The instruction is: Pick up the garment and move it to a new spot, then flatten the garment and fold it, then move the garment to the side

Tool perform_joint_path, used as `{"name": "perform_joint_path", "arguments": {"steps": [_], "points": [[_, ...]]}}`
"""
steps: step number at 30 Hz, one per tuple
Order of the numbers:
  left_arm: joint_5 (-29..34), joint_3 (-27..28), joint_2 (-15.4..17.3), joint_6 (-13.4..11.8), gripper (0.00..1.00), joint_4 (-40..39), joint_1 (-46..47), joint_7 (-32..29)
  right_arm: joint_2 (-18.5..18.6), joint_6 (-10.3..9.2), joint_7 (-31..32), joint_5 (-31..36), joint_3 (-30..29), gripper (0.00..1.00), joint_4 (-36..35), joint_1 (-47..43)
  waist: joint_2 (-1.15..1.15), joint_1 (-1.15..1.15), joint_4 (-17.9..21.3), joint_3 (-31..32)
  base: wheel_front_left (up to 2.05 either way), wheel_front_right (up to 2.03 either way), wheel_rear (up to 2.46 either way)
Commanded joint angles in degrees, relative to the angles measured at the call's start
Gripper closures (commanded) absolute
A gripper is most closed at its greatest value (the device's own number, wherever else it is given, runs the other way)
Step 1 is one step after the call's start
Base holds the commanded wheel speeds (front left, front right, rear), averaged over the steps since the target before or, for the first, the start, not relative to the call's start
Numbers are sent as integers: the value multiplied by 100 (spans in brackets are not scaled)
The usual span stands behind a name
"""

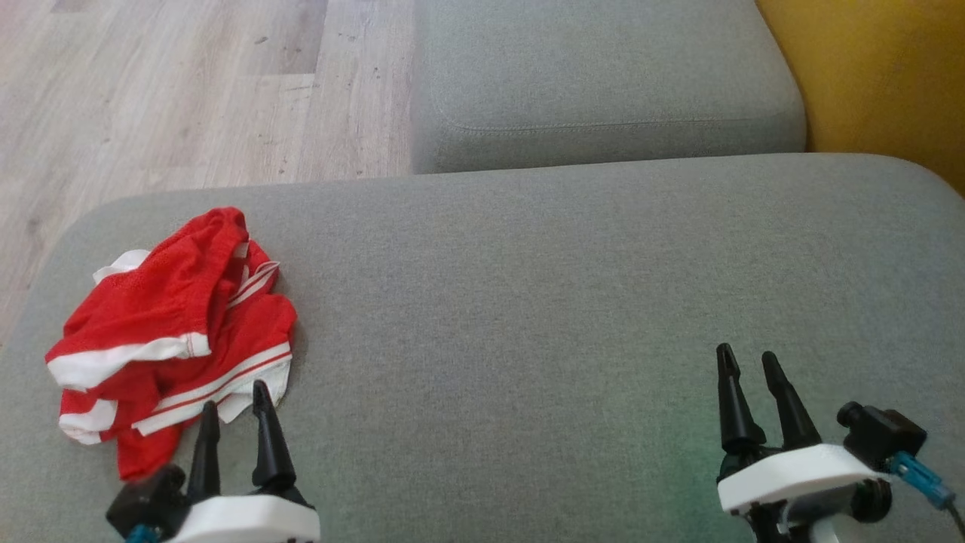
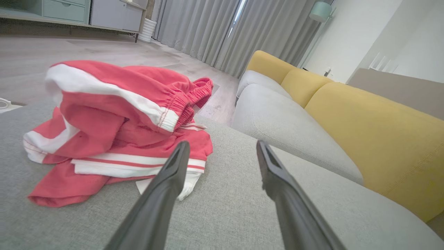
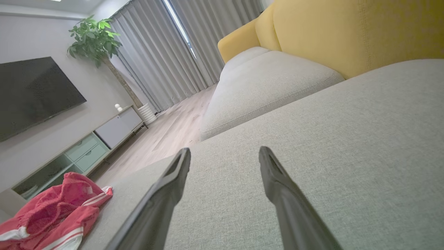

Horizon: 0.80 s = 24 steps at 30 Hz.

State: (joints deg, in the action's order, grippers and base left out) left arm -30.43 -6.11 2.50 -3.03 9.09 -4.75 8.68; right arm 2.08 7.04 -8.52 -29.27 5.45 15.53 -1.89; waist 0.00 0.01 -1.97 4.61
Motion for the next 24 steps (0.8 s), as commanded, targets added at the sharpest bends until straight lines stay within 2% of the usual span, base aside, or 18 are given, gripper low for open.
{"name": "perform_joint_path", "arguments": {"steps": [1,14,24], "points": [[216,68,33,-39,0,-213,151,90,62,33,-98,219,149,0,-222,154,0,-1,-2,5,0,0,0],[1046,-26,35,-90,0,-264,107,289,69,38,-300,978,265,0,-166,126,0,-1,-33,65,0,0,0],[1713,-99,36,-88,0,-288,63,455,74,41,-469,1664,199,0,130,108,0,-1,-60,118,0,0,0]]}}
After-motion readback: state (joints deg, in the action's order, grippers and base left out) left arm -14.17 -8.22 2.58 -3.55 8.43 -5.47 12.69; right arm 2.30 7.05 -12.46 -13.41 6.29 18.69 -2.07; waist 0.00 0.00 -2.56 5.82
